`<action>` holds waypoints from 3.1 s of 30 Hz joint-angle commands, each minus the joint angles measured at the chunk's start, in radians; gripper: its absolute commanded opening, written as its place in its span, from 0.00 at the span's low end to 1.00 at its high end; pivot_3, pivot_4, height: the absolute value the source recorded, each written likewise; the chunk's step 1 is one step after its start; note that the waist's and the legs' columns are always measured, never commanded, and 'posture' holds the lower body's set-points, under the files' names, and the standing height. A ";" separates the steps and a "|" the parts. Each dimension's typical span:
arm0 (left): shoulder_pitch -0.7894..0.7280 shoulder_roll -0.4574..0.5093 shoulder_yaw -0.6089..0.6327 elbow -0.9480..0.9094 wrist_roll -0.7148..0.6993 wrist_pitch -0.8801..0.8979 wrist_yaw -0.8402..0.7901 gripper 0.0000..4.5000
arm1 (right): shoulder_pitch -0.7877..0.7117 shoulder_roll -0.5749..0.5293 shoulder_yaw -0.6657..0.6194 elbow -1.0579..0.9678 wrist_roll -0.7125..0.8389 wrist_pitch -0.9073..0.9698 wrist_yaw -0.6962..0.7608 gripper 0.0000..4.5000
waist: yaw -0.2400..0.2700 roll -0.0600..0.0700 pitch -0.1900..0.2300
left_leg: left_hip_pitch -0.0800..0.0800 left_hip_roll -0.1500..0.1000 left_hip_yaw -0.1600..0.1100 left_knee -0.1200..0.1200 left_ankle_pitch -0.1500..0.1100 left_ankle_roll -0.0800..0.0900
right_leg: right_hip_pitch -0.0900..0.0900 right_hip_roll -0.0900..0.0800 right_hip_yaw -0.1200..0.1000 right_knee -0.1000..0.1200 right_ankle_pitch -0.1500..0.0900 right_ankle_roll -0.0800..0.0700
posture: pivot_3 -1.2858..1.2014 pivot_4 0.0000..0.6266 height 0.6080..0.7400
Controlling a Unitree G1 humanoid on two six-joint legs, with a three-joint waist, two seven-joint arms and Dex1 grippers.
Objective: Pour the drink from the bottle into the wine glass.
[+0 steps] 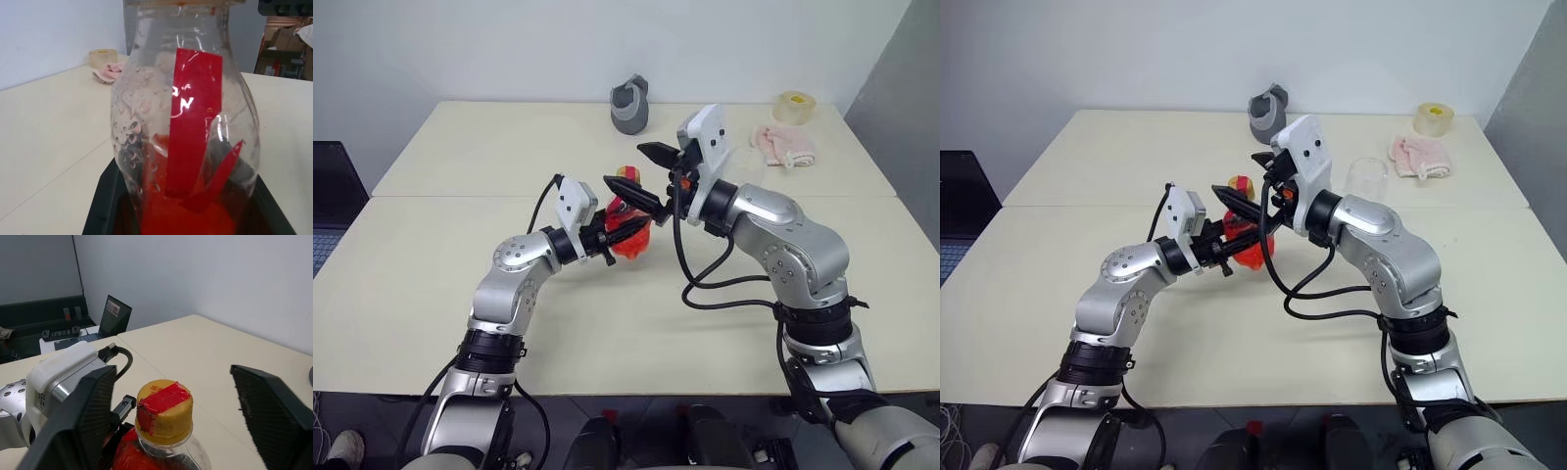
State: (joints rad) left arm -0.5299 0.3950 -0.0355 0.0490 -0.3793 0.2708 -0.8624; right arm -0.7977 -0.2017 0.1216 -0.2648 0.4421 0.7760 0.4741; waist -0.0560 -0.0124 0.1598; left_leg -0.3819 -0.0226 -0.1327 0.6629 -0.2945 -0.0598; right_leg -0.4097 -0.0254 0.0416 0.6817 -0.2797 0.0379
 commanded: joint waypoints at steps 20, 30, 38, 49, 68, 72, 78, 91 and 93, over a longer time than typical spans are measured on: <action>0.055 0.054 0.019 -0.207 -0.083 0.081 -0.055 0.29 | -0.065 -0.098 -0.027 0.115 0.123 -0.101 0.348 0.26 | -0.001 0.000 0.000 | 0.000 0.000 0.000 0.000 -0.001 0.002 | 0.000 0.001 0.000 0.000 0.000 0.000 | 0.52 0.24 1.00; 0.242 0.197 0.085 -0.535 -0.265 0.238 -0.066 0.29 | -0.178 -0.177 0.017 0.379 0.115 -0.275 0.757 0.26 | -0.001 0.002 0.001 | 0.001 0.002 0.000 0.000 -0.002 0.004 | 0.001 0.001 0.000 0.000 0.000 0.000 | 0.52 0.24 1.00; 0.196 0.190 0.111 -0.438 -0.201 0.188 -0.021 0.29 | -0.119 -0.241 -0.033 0.270 0.176 -0.184 0.735 0.77 | 0.017 0.002 0.002 | 0.001 0.001 -0.001 0.000 -0.001 0.002 | 0.002 -0.001 -0.001 -0.001 0.000 0.000 | 0.52 0.24 1.00; 0.091 0.096 0.074 -0.223 -0.090 0.049 0.032 0.29 | 0.017 -0.153 -0.093 -0.030 0.173 -0.087 0.314 0.92 | 0.022 0.002 0.002 | 0.000 0.000 0.000 0.000 -0.001 0.002 | 0.001 -0.001 -0.001 0.000 0.000 0.000 | 0.52 0.24 1.00; -0.018 0.020 0.030 -0.067 -0.030 -0.044 -0.020 0.29 | -0.057 -0.003 -0.004 0.103 -0.034 -0.212 0.121 0.92 | 0.013 0.002 0.002 | 0.000 0.000 0.000 0.000 0.000 0.000 | 0.000 0.000 0.000 0.000 0.000 0.000 | 0.52 0.24 1.00; -0.015 0.020 0.032 -0.076 -0.031 -0.037 -0.019 0.29 | -0.061 -0.018 -0.004 0.127 -0.070 -0.231 0.122 0.92 | 0.011 0.002 0.002 | 0.000 0.000 0.000 0.000 0.000 0.000 | 0.000 0.000 0.000 0.000 0.000 0.000 | 0.52 0.24 1.00; -0.022 0.030 0.041 -0.076 -0.032 -0.027 -0.029 0.29 | -0.041 -0.080 -0.027 0.140 -0.085 -0.247 0.155 0.92 | 0.010 0.002 0.002 | 0.000 0.000 0.000 0.000 0.000 0.000 | 0.000 0.000 0.000 0.000 0.000 0.000 | 0.52 0.24 1.00; -0.027 0.039 0.052 -0.076 -0.033 -0.020 -0.035 0.29 | 0.027 -0.228 -0.085 0.075 0.018 -0.176 0.266 0.92 | 0.006 0.002 0.002 | 0.000 0.001 0.000 0.000 -0.001 0.002 | 0.001 0.001 0.000 -0.001 0.000 0.000 | 0.52 0.24 1.00; -0.031 0.037 0.053 -0.073 -0.031 -0.021 -0.035 0.29 | 0.027 -0.220 -0.083 0.060 0.043 -0.161 0.283 0.92 | 0.001 0.002 0.002 | 0.000 0.001 0.000 0.000 -0.001 0.002 | 0.001 0.001 0.000 0.000 0.000 0.000 | 0.52 0.24 1.00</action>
State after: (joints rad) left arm -0.5319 0.4317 0.0041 0.0109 -0.3934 0.2751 -0.8928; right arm -0.7603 -0.4253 0.0425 -0.1536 0.4539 0.6107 0.7385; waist -0.0546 -0.0103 0.1615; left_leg -0.3816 -0.0217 -0.1326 0.6626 -0.2955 -0.0578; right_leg -0.4090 -0.0242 0.0414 0.6814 -0.2797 0.0378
